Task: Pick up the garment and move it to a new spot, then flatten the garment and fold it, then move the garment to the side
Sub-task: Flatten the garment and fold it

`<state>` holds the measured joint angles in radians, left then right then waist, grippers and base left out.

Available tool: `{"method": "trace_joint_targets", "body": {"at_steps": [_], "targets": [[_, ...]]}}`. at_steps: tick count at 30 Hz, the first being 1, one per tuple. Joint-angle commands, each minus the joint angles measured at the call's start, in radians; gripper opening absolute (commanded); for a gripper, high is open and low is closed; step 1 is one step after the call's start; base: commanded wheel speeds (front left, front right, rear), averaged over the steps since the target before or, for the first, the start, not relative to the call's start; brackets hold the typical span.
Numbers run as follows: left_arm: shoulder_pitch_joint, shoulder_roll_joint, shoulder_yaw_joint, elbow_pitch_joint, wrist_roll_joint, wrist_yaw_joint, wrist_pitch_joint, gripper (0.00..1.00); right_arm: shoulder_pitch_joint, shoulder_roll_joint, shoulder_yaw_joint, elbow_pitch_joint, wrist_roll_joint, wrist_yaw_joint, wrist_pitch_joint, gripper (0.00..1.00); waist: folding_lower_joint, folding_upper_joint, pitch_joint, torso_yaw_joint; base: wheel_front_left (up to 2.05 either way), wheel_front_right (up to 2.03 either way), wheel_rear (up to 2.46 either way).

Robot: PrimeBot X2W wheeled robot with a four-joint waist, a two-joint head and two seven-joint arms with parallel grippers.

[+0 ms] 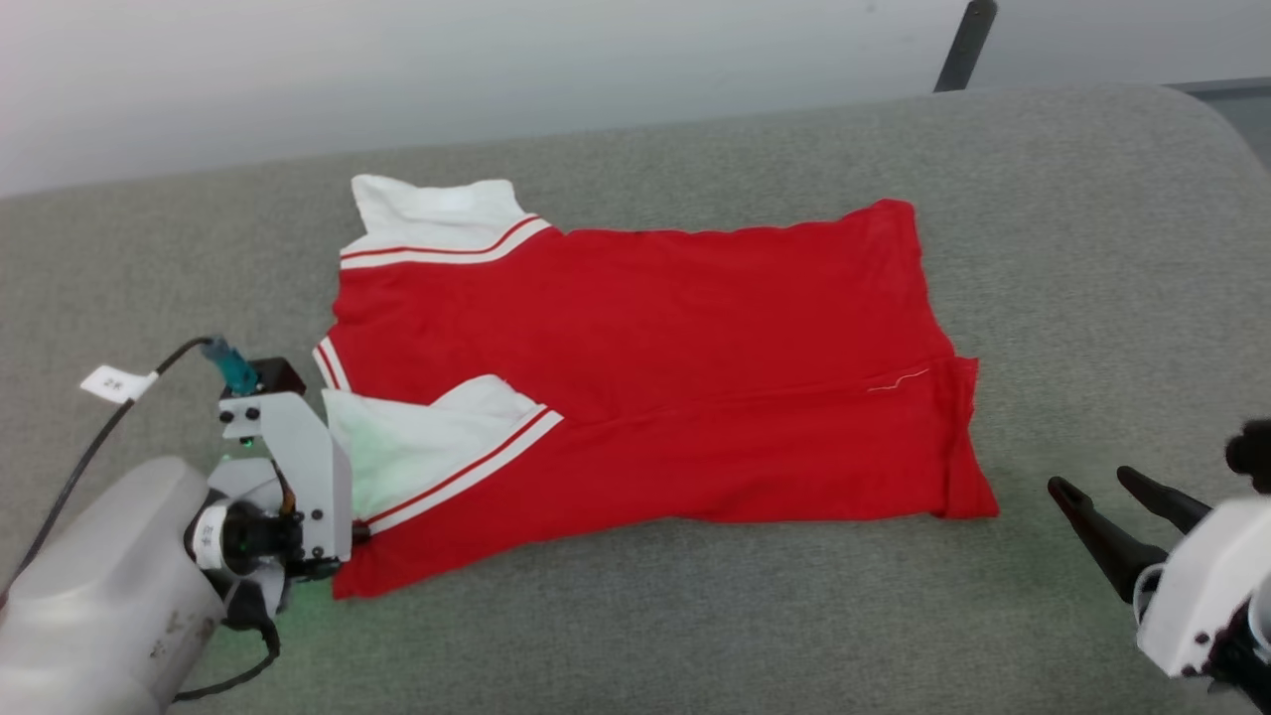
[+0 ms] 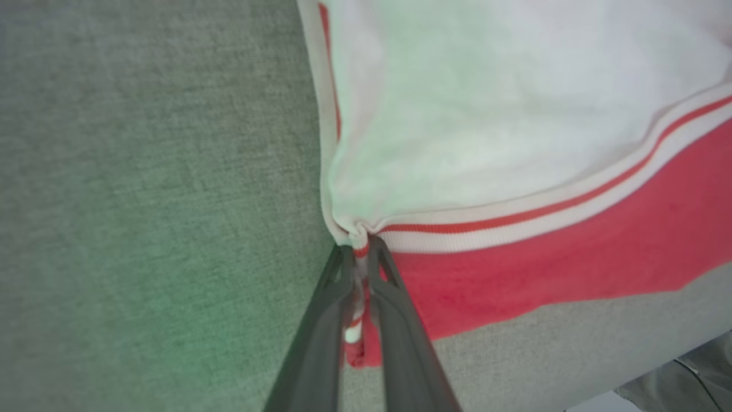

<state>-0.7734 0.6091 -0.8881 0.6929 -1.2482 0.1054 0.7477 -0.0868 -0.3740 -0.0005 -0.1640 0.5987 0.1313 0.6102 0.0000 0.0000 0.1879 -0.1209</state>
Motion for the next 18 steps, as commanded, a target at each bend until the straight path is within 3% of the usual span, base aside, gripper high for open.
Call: {"method": "trace_joint_targets", "body": {"at_steps": [1,9,18], "targets": [[0.032,-0.023,-0.021,0.025,0.011,0.005,-0.009,0.00,-0.026,-0.003,0.001,0.015,0.006,-0.001,0.026,1.00,0.0000,0.0000,0.010,0.009,0.00,0.00,0.00],[-0.024,-0.079,-0.025,0.034,0.028,-0.014,-0.032,0.00,-0.169,-0.003,0.044,0.182,-0.027,-0.001,0.184,1.00,0.0000,0.0000,0.057,0.066,0.00,0.00,0.00],[-0.074,-0.136,-0.026,0.080,0.038,-0.044,-0.056,0.00,-0.255,0.024,0.081,0.340,-0.057,-0.001,0.220,1.00,0.0000,0.0000,0.093,0.111,0.00,0.00,0.00]]}}
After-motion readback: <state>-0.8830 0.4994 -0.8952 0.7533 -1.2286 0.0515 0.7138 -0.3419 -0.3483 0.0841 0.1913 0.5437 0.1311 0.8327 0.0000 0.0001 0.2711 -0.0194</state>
